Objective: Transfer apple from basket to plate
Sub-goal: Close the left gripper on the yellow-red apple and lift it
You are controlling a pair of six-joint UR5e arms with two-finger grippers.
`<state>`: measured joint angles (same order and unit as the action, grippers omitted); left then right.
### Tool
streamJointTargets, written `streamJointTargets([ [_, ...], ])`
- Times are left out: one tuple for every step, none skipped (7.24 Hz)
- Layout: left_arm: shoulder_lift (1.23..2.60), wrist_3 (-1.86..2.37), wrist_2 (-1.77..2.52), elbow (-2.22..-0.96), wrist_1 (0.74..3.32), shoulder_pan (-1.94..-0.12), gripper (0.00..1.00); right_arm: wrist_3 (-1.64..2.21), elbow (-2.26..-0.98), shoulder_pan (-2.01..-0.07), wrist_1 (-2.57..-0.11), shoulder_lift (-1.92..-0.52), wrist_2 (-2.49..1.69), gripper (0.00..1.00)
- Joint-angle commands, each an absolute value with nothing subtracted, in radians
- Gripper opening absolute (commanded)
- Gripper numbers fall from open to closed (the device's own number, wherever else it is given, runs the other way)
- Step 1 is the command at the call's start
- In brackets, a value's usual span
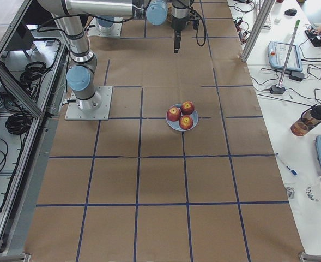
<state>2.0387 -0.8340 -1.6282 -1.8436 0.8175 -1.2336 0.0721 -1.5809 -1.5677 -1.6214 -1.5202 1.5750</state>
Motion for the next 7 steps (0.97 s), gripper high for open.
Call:
streamJointTargets([
  [2.026, -0.825, -1.628, -1.838, 0.827, -1.249, 0.54, 0.072, -1.58, -1.568, -1.621, -1.52, 1.575, 1.0],
  [2.016, -0.824, -1.618, -1.835, 0.828, -1.252, 0.47, 0.072, -1.582, -1.568, -1.621, -1.52, 1.574, 1.0],
  [1.996, -0.79, -1.617, -1.835, 0.831, -1.276, 0.43, 0.072, -1.582, -1.568, -1.621, -1.52, 1.574, 1.0],
  [1.961, -0.697, -1.62, -1.836, 0.841, -1.334, 0.43, 0.072, -1.58, -1.568, -1.621, -1.52, 1.572, 1.0],
  [1.922, -0.592, -1.618, -1.838, 0.877, -1.398, 0.43, 0.072, -1.582, -1.568, -1.621, -1.52, 1.572, 1.0],
  [1.889, -0.43, -1.621, -1.835, 0.912, -1.483, 0.43, 0.072, -1.582, -1.568, -1.621, -1.52, 1.571, 1.0],
  [1.881, -0.278, -1.624, -1.833, 0.925, -1.578, 0.43, 0.072, -1.582, -1.568, -1.621, -1.52, 1.571, 1.0],
])
